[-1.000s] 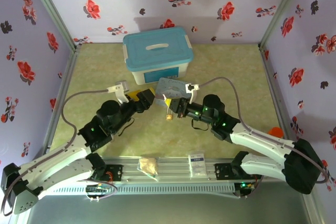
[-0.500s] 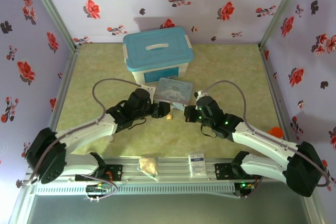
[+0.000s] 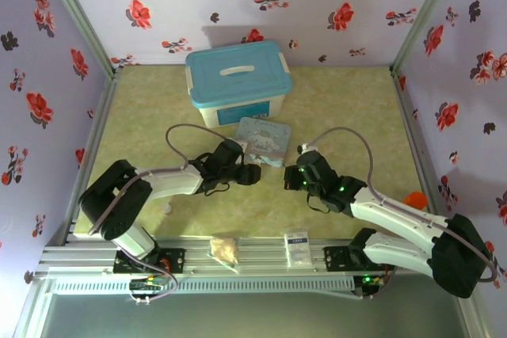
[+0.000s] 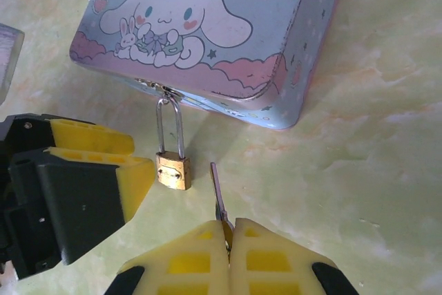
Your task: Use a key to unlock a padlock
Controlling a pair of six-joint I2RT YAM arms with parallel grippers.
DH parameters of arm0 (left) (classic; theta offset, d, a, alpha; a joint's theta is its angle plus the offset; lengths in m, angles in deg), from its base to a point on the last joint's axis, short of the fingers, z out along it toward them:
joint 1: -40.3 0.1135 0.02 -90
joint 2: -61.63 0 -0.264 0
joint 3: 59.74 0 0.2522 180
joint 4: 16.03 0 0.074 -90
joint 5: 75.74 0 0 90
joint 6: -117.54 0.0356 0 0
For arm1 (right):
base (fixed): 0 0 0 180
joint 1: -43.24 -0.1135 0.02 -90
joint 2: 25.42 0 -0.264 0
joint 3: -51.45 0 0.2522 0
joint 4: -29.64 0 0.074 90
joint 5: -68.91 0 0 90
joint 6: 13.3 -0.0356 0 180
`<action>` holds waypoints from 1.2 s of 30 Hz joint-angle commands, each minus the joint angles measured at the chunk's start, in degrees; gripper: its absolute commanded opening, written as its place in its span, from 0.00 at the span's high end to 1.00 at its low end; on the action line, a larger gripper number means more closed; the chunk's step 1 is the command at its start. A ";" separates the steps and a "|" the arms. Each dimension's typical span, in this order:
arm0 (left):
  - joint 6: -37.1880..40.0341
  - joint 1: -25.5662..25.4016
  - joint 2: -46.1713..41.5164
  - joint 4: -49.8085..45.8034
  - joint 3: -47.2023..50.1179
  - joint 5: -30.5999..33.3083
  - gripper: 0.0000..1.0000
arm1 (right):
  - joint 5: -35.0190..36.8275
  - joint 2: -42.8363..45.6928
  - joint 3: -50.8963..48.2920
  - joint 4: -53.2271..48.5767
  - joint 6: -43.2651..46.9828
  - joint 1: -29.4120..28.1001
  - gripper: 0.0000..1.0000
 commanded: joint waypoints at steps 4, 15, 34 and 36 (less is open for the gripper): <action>-0.02 0.09 3.25 2.68 -2.42 0.02 0.42 | 1.47 -1.01 -0.79 2.07 -0.84 0.32 1.00; 0.55 -1.47 6.76 1.85 -4.64 -0.85 0.52 | 1.59 -2.78 -0.70 2.95 -0.78 0.37 1.00; -4.16 -4.30 7.90 2.41 -5.55 0.07 0.67 | -2.73 0.32 -7.41 6.36 -3.49 1.33 1.00; -5.49 -4.57 8.41 2.06 -5.80 1.63 0.52 | -2.65 1.34 -8.42 6.27 -3.87 1.63 1.00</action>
